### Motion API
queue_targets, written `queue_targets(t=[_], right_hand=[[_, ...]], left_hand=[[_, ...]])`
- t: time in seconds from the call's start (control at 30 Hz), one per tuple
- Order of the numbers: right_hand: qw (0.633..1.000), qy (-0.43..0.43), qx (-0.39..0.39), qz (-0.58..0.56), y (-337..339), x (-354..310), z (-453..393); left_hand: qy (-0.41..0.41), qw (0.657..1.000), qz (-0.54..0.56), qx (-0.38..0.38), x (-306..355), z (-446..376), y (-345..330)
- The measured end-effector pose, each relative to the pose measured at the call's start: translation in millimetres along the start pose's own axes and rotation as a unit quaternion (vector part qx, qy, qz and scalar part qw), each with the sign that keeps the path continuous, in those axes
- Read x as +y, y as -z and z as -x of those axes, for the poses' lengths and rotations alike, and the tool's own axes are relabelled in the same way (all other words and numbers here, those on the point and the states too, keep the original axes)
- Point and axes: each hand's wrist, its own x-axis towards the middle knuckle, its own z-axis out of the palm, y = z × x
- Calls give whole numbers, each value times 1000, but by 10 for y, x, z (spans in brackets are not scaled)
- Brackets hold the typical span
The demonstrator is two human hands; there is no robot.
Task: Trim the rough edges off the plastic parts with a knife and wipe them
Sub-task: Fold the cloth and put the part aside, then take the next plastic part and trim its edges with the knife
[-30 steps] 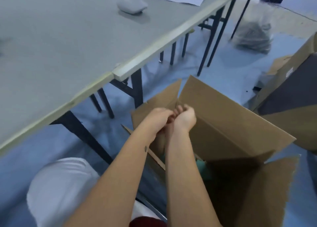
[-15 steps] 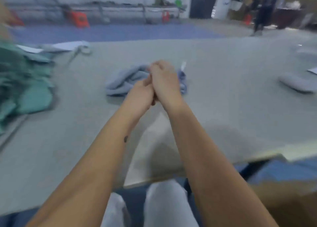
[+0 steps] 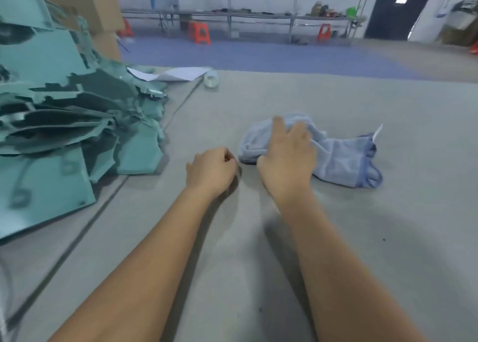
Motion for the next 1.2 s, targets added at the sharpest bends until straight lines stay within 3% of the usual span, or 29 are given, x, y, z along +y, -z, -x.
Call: queue_targets(t=[0.1, 0.17, 0.3, 0.37, 0.43, 0.47, 0.57, 0.63, 0.73, 0.87, 1.0, 1.1, 1.13, 1.2], right_hand=[[981, -172, -85, 11, 33, 348, -157], [968, -207, -141, 6, -28, 569, -239], [993, -47, -106, -13, -44, 667, -664], [990, -75, -19, -115, -38, 599, -844], [963, -111, 76, -235, -71, 480, -937], [956, -99, 86, -263, -101, 419, -949], [961, -33, -52, -269, -288, 341, -870], [963, -16, -107, -247, -434, 405, -713], [975, -15, -51, -216, -495, 516, -550], [987, -107, 13, -123, -318, 614, -530], [983, -150, -105, 3, -232, 727, -226], [983, -155, -98, 31, -180, 747, -111], [980, -170, -98, 45, -156, 753, -110], [972, -188, -119, 71, -113, 766, -116]], left_hand=[[-5, 999, -16, 31, -45, -89, -117], [-2, 1000, 1, 25, -97, -143, -143], [-10, 1000, -9, 25, -82, -187, -163], [-14, 999, -10, 29, -89, -194, -175], [-16, 999, 1, 32, -106, -202, -183], [-17, 999, 4, 34, -111, -202, -189], [-14, 999, 16, 38, -99, -193, -201], [-12, 999, 18, 34, -94, -191, -200], [-12, 999, 32, 23, -80, -187, -186], [-1, 999, 44, 18, -63, -154, -176], [11, 999, 30, 14, -24, -140, -156], [8, 997, 67, 25, -9, -77, -98], [4, 996, 75, 40, -23, -59, -63], [-22, 991, -21, 127, -93, -55, 52]])
